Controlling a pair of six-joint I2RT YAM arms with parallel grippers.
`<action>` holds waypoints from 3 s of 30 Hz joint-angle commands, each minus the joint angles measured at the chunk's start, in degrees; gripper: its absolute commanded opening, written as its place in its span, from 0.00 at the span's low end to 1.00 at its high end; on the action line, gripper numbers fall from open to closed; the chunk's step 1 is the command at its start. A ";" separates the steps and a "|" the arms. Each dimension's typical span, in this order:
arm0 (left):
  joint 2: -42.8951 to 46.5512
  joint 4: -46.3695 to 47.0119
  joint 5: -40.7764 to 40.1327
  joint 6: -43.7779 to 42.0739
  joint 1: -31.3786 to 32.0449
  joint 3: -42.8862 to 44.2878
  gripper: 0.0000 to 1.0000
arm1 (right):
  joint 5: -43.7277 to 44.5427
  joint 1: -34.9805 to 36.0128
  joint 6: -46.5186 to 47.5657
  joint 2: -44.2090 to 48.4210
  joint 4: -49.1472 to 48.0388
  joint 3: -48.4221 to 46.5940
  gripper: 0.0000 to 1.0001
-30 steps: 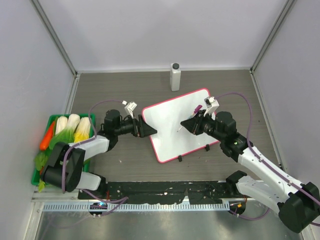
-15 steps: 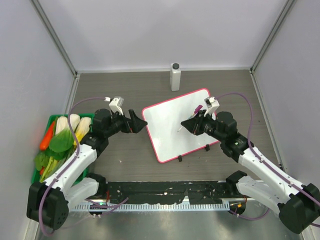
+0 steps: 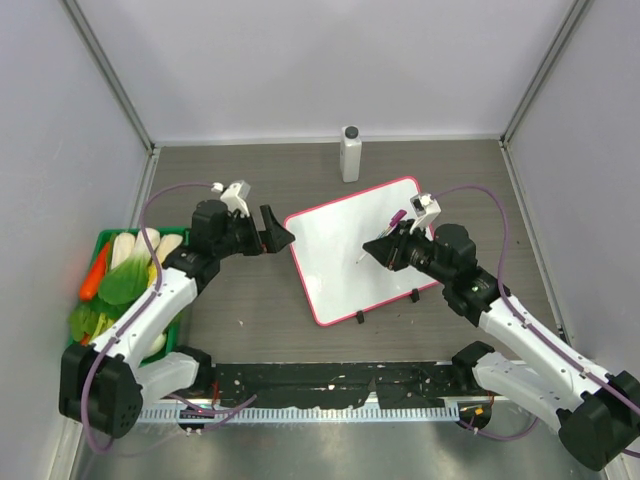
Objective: Write a sentence on the whiteboard
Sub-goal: Move the whiteboard stand to the corner of the board, then hold the whiteboard on the whiteboard stand.
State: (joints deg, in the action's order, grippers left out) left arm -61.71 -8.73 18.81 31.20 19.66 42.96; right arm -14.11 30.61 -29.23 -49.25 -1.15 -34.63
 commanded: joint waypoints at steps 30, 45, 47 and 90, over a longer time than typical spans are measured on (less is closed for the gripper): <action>-24.07 45.48 26.36 3.70 -0.76 -6.92 0.02 | 2.07 -0.38 2.95 1.71 -0.43 -3.69 0.01; -32.94 46.71 44.38 1.32 -1.82 -4.64 0.00 | 2.33 -0.38 3.57 1.97 0.18 -4.57 0.01; -33.03 45.22 46.05 0.36 -1.82 -4.20 0.00 | 2.33 -0.38 3.66 1.88 0.35 -4.83 0.01; -2.29 21.14 21.56 -5.53 0.99 -8.94 0.89 | 1.10 -0.38 2.43 1.27 -0.35 -4.92 0.01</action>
State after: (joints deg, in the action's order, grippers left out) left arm -71.26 18.11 50.48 27.94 20.78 34.98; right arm -12.56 30.35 -26.70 -48.62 0.97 -37.41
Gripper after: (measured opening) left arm 0.873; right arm 0.174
